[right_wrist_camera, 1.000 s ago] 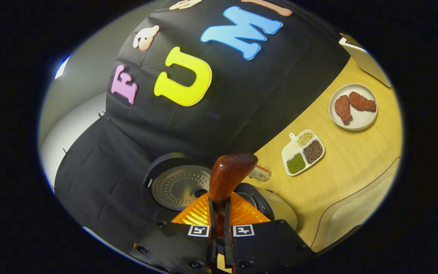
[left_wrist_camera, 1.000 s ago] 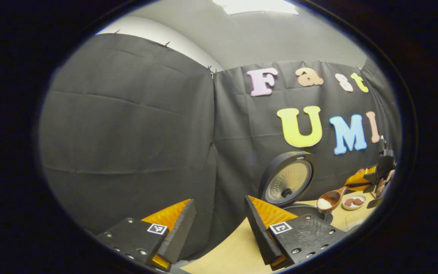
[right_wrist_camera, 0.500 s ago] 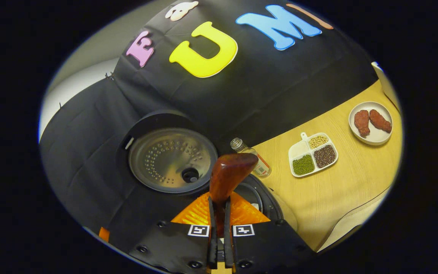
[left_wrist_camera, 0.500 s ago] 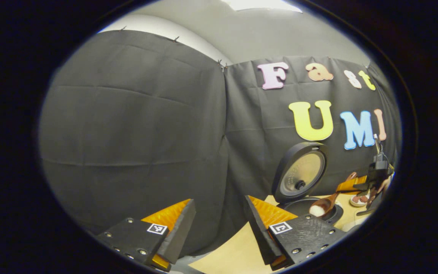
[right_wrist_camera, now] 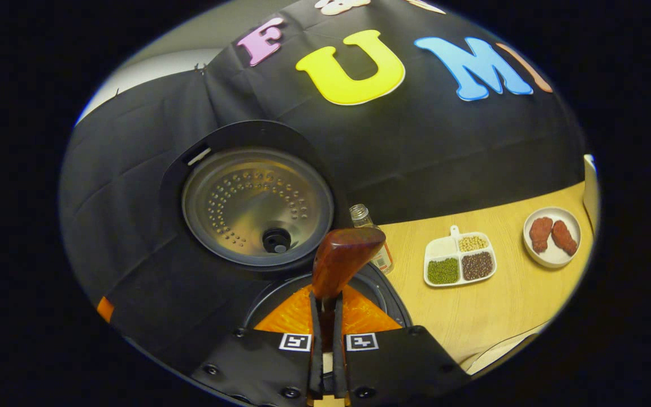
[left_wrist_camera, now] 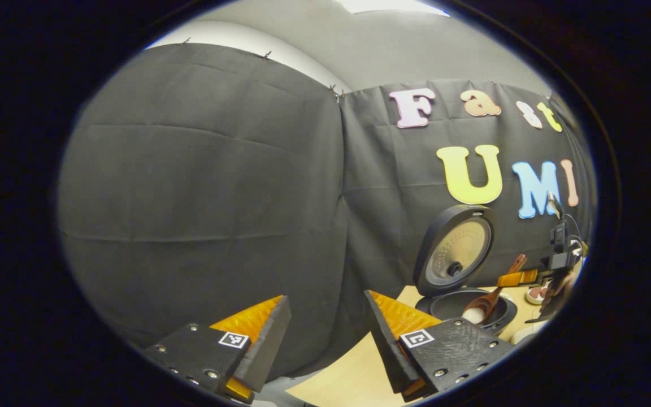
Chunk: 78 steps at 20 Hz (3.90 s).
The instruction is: Close the left gripper, press the button to open the rice cooker; take a wooden spoon from the chopstick holder with the right hand, scoop a spoonful of rice and pour it into the rice cooker, then put the wooden spoon back into the chopstick holder.
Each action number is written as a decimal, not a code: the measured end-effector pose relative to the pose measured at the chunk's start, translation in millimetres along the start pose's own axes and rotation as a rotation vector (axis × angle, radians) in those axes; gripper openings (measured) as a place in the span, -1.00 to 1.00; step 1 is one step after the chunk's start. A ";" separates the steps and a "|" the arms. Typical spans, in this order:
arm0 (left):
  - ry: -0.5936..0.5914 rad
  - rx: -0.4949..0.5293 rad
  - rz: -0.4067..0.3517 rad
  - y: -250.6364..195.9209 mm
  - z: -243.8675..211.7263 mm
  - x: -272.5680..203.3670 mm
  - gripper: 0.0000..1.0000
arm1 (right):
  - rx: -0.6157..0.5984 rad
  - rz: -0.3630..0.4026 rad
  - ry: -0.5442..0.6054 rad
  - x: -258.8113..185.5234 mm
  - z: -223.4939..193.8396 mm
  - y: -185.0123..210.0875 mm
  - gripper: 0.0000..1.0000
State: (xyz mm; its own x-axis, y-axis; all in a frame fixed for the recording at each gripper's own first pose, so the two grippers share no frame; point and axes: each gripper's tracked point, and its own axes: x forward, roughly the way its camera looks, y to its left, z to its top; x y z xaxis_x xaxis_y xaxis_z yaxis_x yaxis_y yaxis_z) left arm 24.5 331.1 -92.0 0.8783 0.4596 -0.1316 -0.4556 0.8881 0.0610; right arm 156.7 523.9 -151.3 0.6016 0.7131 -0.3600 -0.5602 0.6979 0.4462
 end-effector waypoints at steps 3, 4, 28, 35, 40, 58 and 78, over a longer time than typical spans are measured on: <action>0.001 -0.006 -0.002 -2.5 -0.2 2.0 0.62 | -0.145 0.004 -0.017 -6.8 4.8 11.5 -0.84; -0.001 -0.007 -0.006 -5.1 0.1 2.4 0.63 | -0.197 0.007 -0.025 -7.7 5.6 13.0 -0.83; -0.026 -0.004 -0.046 -31.8 14.8 21.1 0.62 | -0.625 0.061 -0.106 -26.6 19.4 48.0 -0.82; -0.060 -0.002 -0.108 -61.5 29.3 32.6 0.62 | -0.293 0.083 -0.091 -53.6 44.3 32.3 -0.83; -0.086 -0.017 -0.170 -95.0 38.9 42.6 0.62 | -0.160 0.075 -0.127 -80.7 67.3 17.0 -0.83; -0.142 -0.031 -0.363 -200.1 69.3 35.1 0.62 | 0.013 -0.190 -0.217 -189.9 89.3 -113.7 -0.83; -0.170 -0.047 -0.522 -315.1 97.8 -21.3 0.62 | 0.066 -0.510 -0.233 -354.8 74.6 -253.8 -0.83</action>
State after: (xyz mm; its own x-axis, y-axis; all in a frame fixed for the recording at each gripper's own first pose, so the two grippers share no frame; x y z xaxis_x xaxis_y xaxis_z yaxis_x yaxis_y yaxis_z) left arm 163.6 42.1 -11.6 0.9986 -0.0438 0.0291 0.0442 0.9989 -0.0144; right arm 127.9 88.8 -75.7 0.9010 0.2475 -0.3562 -0.1330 0.9393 0.3163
